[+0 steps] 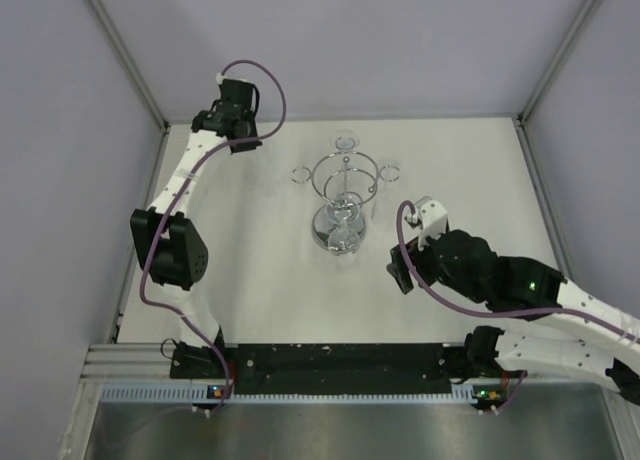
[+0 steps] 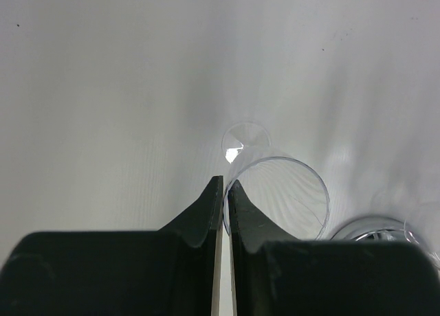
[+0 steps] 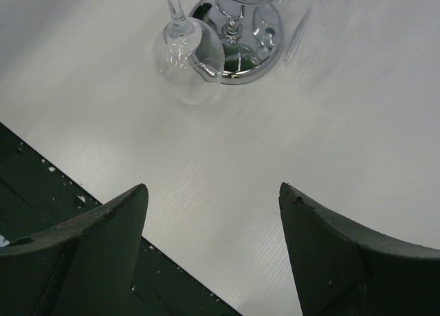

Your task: Take the wine glass off the wine glass rack

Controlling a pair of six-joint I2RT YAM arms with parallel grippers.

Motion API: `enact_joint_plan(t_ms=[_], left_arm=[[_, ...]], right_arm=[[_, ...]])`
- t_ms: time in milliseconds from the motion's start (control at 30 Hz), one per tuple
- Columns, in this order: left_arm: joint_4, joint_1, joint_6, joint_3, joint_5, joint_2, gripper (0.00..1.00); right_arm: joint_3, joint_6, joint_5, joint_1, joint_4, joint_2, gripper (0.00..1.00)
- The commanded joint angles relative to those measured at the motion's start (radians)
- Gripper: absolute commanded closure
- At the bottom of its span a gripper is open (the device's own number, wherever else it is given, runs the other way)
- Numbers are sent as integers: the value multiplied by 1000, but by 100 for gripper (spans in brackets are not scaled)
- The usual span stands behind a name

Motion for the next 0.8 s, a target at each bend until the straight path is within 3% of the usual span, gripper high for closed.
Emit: enact_joint_plan(t_ms=[0, 267, 767], left_arm=[[48, -4, 7, -5, -22, 0, 100], [41, -3, 19, -6, -23, -2, 77], [22, -3, 15, 69, 50, -34, 55]], right_arm=[[-4, 9, 0, -10, 44, -5, 23], [-2, 4, -10, -10, 53, 3, 23], [8, -1, -23, -10, 70, 18, 22]])
